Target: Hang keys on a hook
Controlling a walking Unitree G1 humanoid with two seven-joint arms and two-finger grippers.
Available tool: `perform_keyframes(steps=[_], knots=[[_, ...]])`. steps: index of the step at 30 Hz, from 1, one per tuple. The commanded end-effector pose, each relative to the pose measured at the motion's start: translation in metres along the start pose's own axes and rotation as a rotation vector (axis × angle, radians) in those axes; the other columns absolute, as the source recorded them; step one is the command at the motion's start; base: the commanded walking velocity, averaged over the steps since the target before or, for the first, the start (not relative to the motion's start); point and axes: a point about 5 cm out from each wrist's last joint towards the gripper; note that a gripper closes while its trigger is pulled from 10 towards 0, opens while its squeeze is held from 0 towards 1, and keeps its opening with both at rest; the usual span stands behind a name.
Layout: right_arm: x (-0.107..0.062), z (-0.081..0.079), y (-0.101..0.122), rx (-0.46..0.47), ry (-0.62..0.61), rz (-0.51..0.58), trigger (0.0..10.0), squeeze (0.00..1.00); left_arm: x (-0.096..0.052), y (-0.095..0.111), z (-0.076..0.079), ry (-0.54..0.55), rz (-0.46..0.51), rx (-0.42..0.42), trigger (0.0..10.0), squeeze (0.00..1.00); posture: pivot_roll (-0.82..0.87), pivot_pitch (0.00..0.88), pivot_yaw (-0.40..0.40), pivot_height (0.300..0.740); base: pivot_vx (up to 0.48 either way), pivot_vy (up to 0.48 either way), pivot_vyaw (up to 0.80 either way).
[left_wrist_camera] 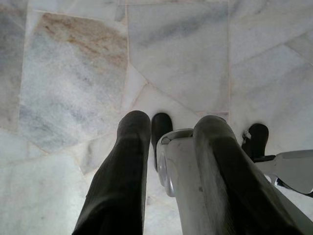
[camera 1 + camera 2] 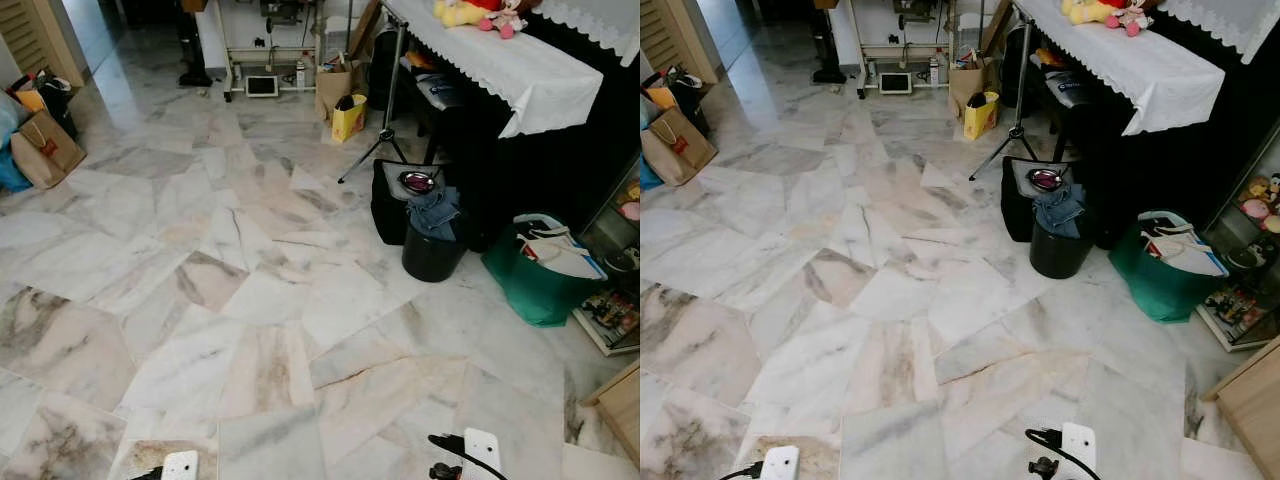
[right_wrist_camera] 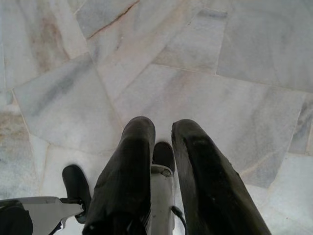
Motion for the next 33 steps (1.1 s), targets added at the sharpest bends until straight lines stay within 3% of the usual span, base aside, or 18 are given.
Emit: perform_keyframes(steps=[1,12,21,32,33], knots=[[-0.0002,0.0025,0.0019,0.029,-0.004,0.012,10.0,0.0,-0.0008,-0.0027,-0.0037,0.008,-0.01,-0.011,10.0,0.0,0.0,0.0,-0.026,0.74,0.0,0.0,0.0],[0.0,0.0038,0.0052,0.038,-0.007,0.021,10.0,0.0,-0.0002,-0.0008,-0.0027,0.015,-0.013,0.004,10.0,0.0,0.01,0.0,-0.049,0.74,0.0,0.0,0.0],[0.0,0.0042,0.0049,0.007,0.003,0.004,10.0,0.0,-0.0002,-0.0014,-0.0025,0.014,-0.017,-0.003,10.0,0.0,0.01,0.0,-0.054,0.74,0.0,0.0,-0.56],[0.0001,0.0045,0.0041,-0.003,-0.013,-0.003,10.0,0.0,-0.0002,-0.0004,-0.0025,-0.009,-0.022,0.046,10.0,0.0,0.0,0.0,-0.049,0.74,0.0,0.0,-0.55],[0.0001,0.0044,0.004,-0.004,-0.014,-0.003,10.0,0.09,-0.0002,-0.0007,-0.0029,-0.007,-0.025,0.049,10.0,0.0,0.0,0.0,-0.047,0.74,0.0,0.0,-0.51]])
Point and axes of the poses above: a point about 5 cm out from each wrist's last joint towards the gripper, its own x axis pointing out of the wrist towards the gripper, its own y axis along the axis of the wrist's last joint, z = x × y, and after that the axes turned 6 degrees about -x, right-handed
